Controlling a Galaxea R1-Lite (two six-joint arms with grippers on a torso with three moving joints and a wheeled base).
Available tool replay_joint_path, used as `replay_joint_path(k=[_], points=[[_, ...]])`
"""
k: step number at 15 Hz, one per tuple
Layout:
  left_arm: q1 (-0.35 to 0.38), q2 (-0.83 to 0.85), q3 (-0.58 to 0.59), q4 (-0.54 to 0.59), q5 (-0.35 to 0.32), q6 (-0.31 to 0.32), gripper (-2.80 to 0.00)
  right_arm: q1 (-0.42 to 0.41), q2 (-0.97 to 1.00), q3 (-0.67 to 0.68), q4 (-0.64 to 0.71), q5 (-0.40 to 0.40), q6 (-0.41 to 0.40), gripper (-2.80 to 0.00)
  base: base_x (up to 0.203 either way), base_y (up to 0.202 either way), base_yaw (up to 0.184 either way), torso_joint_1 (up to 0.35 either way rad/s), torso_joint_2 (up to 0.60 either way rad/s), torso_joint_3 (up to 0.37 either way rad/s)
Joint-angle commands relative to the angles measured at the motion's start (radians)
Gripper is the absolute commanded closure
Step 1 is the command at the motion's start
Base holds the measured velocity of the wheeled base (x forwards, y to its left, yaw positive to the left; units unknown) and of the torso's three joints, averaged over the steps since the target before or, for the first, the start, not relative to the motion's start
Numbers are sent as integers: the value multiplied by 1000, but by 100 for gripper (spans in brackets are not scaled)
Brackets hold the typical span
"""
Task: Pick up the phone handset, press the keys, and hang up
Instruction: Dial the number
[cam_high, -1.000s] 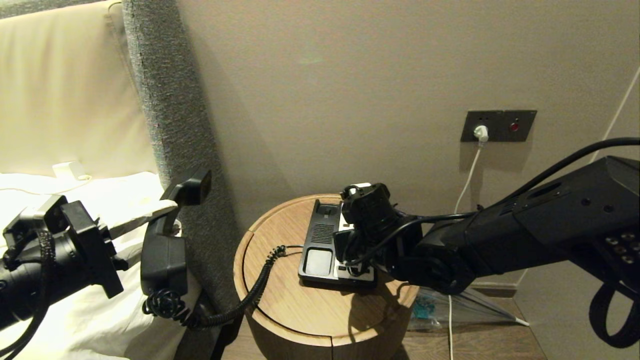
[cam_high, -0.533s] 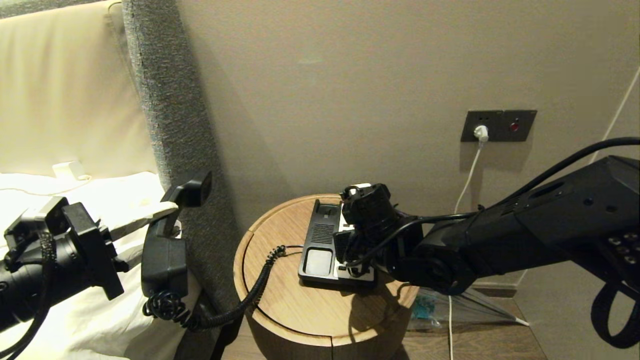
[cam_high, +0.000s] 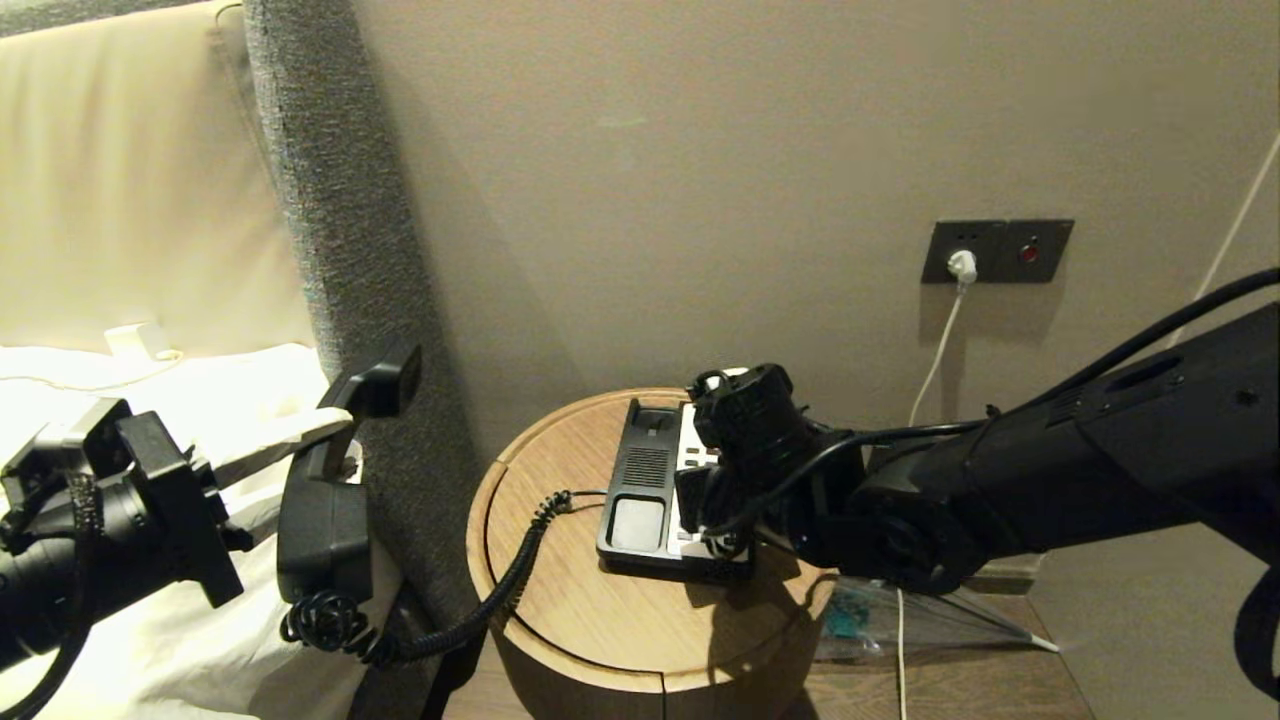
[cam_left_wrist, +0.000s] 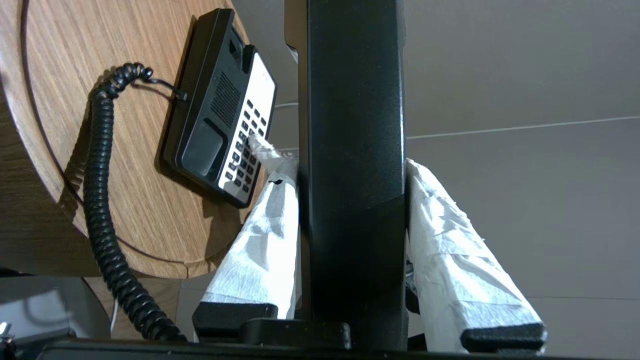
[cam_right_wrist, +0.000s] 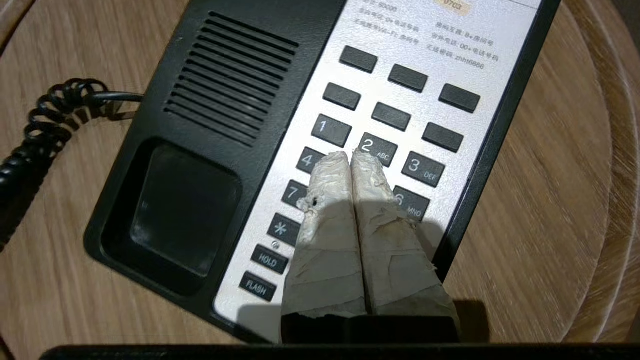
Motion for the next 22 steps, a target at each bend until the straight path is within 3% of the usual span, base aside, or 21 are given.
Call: replay_joint_path(k=[1, 22], points=[[0, -5, 9, -5, -3, -7, 0, 6, -13, 4, -4, -2, 2, 0, 0, 0, 0, 0, 0, 0], [0, -5, 17, -5, -3, 17, 0, 6, 38, -41, -12, -2, -1, 0, 0, 0, 0, 0, 0, 0]])
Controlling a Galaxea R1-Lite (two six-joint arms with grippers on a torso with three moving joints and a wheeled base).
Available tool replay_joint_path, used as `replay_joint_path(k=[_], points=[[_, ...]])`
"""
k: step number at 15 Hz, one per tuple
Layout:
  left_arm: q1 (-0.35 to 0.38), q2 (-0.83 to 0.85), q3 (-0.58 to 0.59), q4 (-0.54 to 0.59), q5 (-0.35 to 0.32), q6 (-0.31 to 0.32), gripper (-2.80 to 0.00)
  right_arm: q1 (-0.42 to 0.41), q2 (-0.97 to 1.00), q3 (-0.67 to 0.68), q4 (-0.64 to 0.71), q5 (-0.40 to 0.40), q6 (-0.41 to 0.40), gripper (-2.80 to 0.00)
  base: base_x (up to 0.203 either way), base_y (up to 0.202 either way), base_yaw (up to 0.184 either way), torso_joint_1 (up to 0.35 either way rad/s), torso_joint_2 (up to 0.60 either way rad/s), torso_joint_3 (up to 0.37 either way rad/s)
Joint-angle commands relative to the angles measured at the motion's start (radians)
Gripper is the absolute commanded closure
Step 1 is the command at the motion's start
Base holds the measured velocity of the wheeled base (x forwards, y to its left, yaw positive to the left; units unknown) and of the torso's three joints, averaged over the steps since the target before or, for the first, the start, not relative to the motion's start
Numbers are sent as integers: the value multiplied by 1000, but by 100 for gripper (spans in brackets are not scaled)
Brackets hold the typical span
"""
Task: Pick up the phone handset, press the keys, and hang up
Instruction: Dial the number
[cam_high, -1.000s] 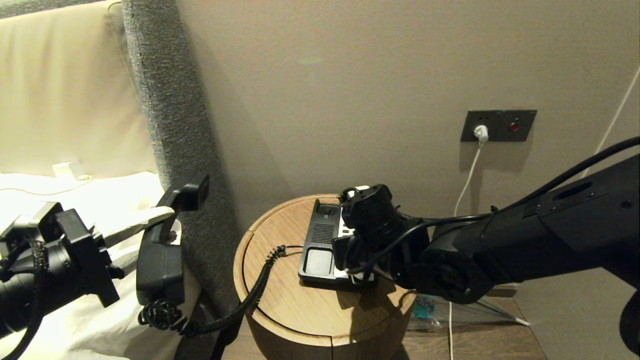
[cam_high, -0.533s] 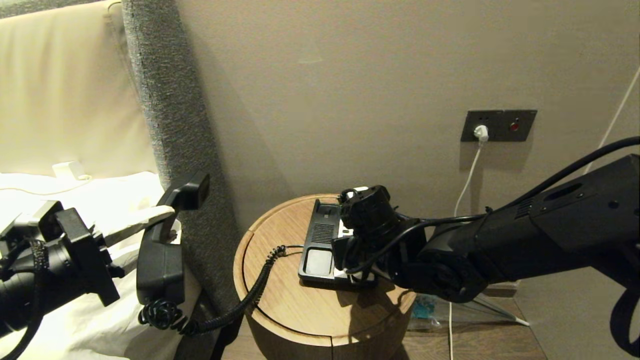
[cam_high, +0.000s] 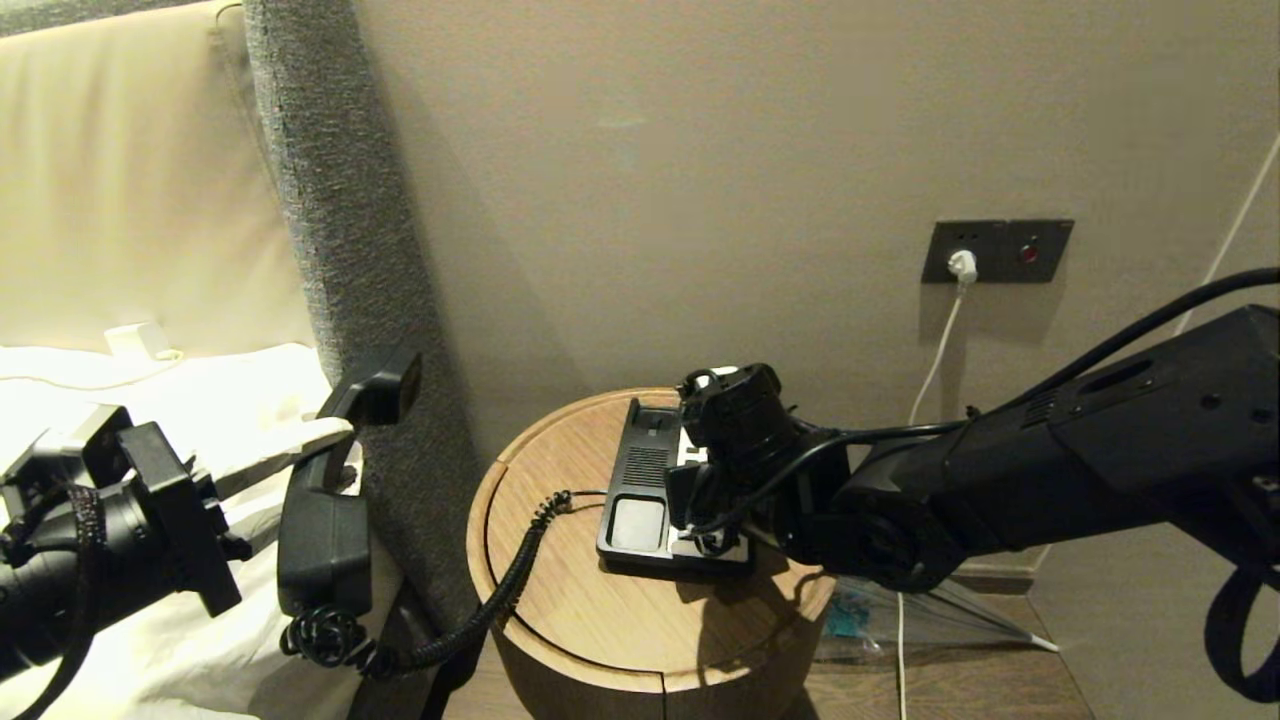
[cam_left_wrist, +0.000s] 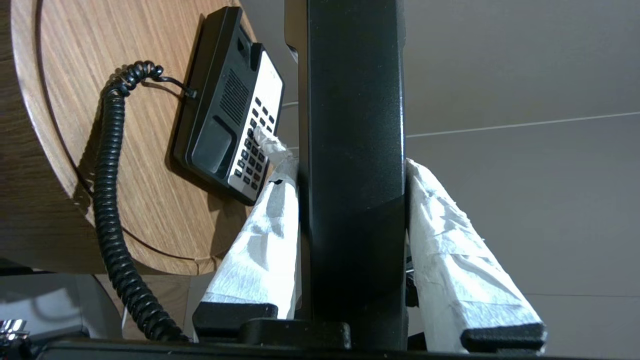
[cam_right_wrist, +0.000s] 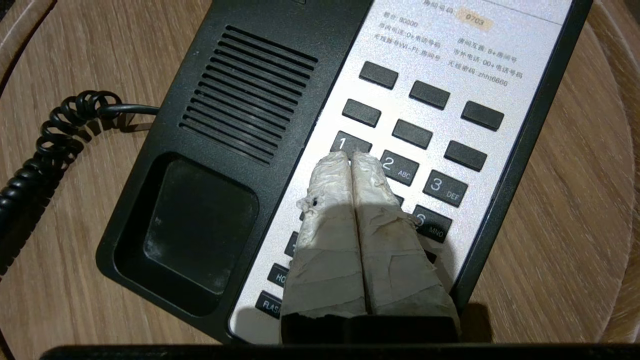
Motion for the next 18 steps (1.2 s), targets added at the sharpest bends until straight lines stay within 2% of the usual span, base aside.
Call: replay_joint_path(k=[1, 18], points=[[0, 2, 1, -5, -4, -6, 0, -2, 8, -3, -2, -2, 2, 0, 0, 0, 0, 0, 0, 0], [0, 6, 2, -5, -4, 0, 0, -2, 13, 2, -1, -2, 2, 0, 0, 0, 0, 0, 0, 0]])
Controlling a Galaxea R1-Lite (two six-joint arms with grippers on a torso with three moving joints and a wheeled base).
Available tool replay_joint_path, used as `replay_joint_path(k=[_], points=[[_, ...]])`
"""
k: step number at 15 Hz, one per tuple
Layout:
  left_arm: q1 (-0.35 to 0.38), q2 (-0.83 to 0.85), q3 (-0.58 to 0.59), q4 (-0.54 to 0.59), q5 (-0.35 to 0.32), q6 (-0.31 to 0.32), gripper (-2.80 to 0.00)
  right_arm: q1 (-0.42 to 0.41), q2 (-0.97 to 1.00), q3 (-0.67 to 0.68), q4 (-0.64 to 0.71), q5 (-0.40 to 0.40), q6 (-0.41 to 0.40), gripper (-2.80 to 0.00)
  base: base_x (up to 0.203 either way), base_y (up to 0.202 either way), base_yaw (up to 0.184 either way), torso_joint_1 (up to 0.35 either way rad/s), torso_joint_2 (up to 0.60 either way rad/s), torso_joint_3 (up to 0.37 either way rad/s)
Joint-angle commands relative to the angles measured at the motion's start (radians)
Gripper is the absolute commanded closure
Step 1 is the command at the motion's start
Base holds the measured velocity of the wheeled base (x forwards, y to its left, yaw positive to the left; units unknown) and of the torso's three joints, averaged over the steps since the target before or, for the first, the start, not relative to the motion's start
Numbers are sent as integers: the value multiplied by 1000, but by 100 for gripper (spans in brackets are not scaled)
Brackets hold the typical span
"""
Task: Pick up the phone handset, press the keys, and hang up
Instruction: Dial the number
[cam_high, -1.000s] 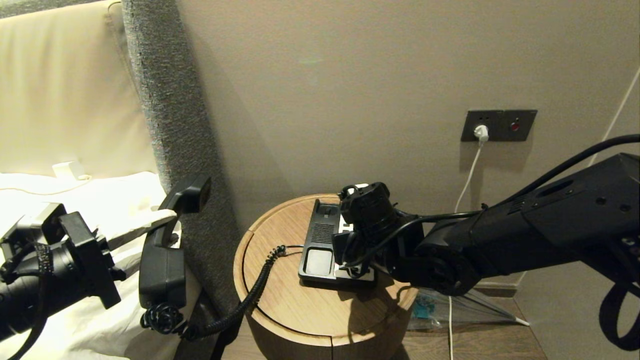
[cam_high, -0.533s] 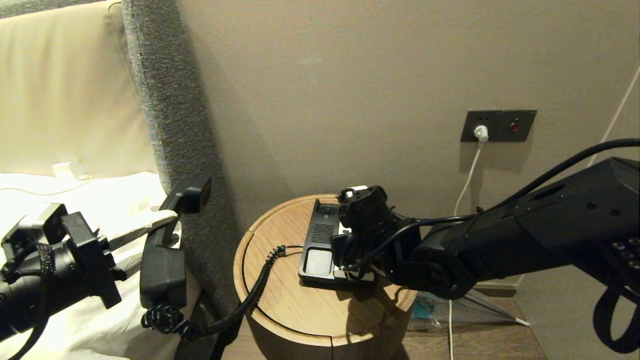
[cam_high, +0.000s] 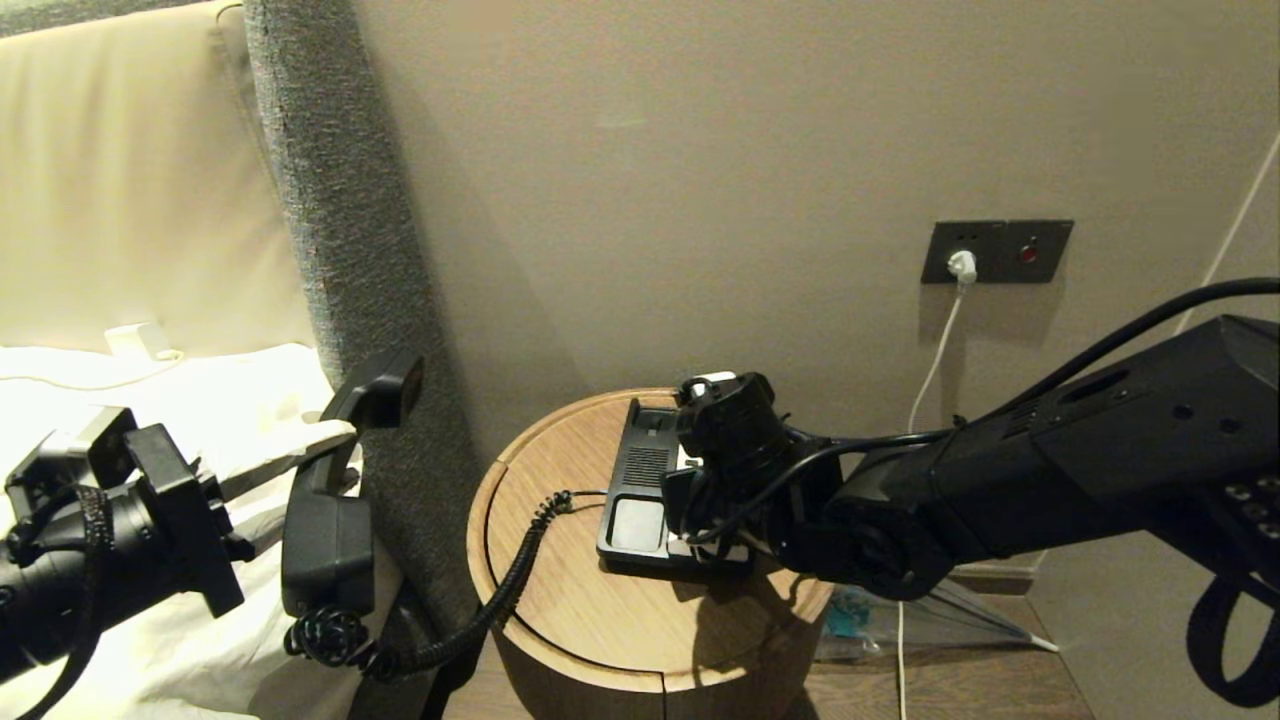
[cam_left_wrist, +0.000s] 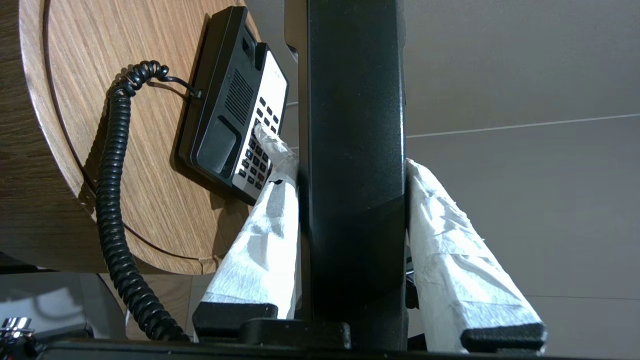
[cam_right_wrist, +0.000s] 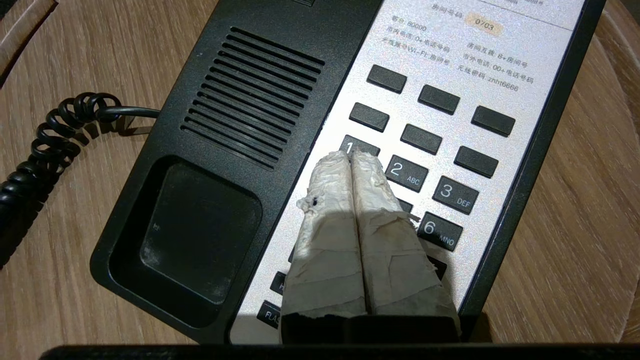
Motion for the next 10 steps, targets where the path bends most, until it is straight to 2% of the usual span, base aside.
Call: replay_joint_path(k=[1, 10], points=[[0, -4, 6, -5, -4, -7, 0, 0, -15, -2, -1, -2, 3, 0, 0, 0, 0, 0, 0, 0], [1, -24, 17, -5, -4, -6, 0, 2, -48, 28, 3, -4, 4, 0, 0, 0, 0, 0, 0, 0]])
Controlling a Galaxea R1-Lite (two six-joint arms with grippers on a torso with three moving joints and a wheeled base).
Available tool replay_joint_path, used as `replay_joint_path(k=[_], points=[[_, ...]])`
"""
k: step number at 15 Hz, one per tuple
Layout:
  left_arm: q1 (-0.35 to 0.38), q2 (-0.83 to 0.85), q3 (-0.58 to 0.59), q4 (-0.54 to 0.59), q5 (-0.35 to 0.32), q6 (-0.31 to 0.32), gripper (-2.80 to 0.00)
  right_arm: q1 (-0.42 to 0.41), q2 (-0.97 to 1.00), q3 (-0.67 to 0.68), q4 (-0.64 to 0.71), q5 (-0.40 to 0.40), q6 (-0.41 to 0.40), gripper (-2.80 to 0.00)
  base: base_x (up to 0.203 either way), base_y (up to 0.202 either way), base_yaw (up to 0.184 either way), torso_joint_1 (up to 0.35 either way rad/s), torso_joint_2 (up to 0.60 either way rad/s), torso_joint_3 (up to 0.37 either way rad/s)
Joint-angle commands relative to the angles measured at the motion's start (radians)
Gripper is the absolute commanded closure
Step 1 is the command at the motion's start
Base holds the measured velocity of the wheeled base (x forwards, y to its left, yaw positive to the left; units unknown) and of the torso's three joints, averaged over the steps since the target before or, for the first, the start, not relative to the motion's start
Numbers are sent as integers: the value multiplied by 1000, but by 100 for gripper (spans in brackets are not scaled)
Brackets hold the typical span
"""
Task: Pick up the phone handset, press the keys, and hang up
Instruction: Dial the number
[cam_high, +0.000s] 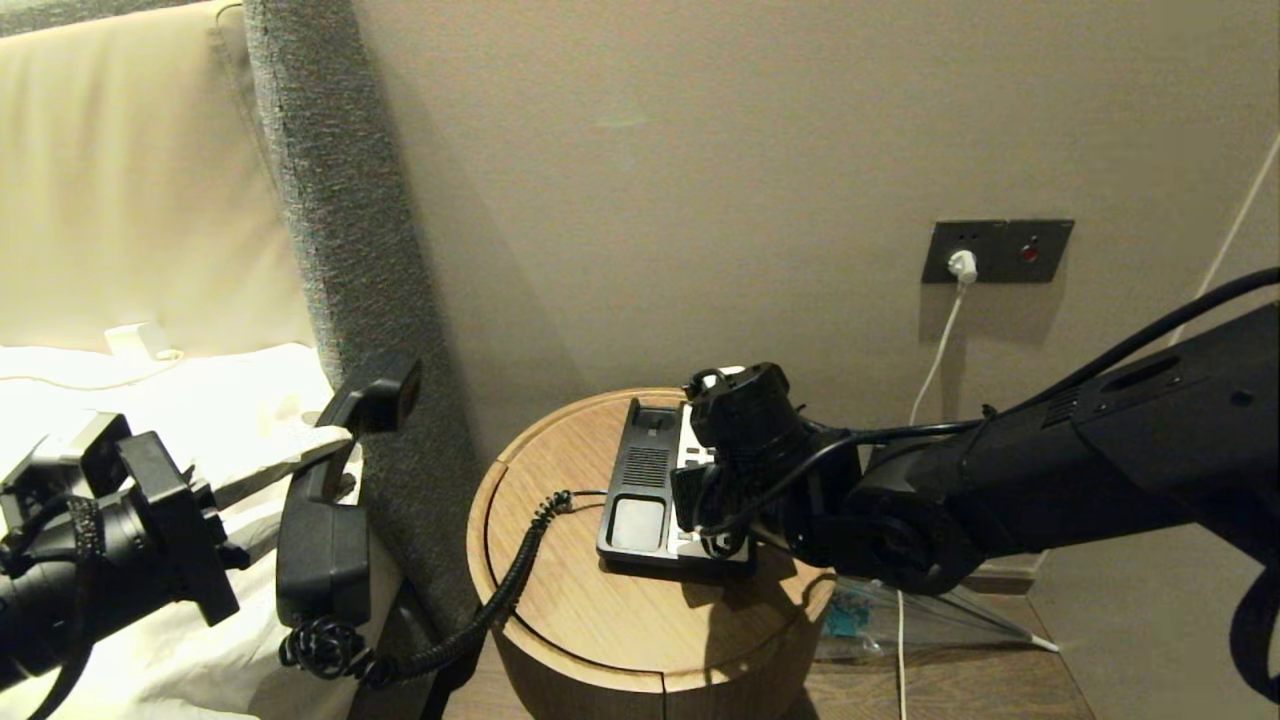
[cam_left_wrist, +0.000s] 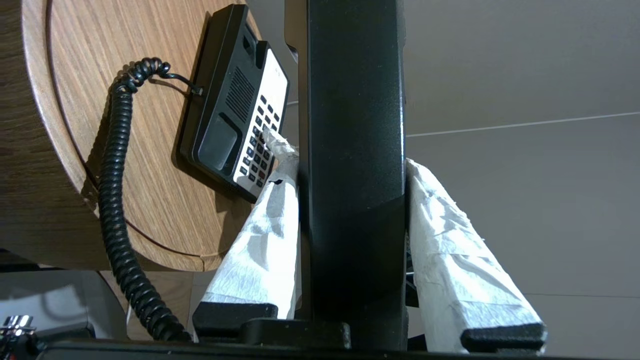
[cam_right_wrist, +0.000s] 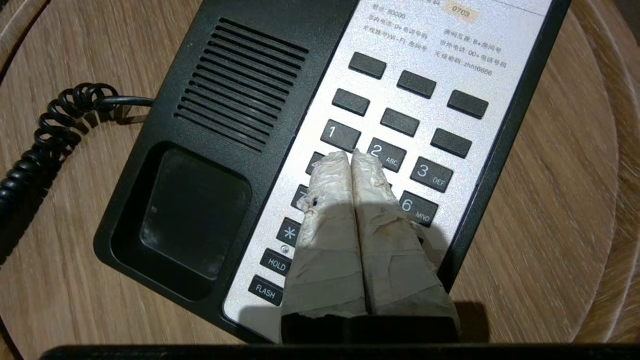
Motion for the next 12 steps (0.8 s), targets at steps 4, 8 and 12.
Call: replay_joint_path(k=[4, 8, 12], points=[[0, -7, 4, -5, -4, -7, 0, 2, -5, 29, -3, -2, -1, 0, 0, 0, 0, 0, 0, 0], [0, 1, 2, -5, -4, -7, 0, 3, 1, 26, -7, -1, -3, 0, 0, 0, 0, 0, 0, 0], [0, 6, 2, -5, -4, -7, 0, 3, -4, 20, -10, -1, 2, 0, 0, 0, 0, 0, 0, 0]])
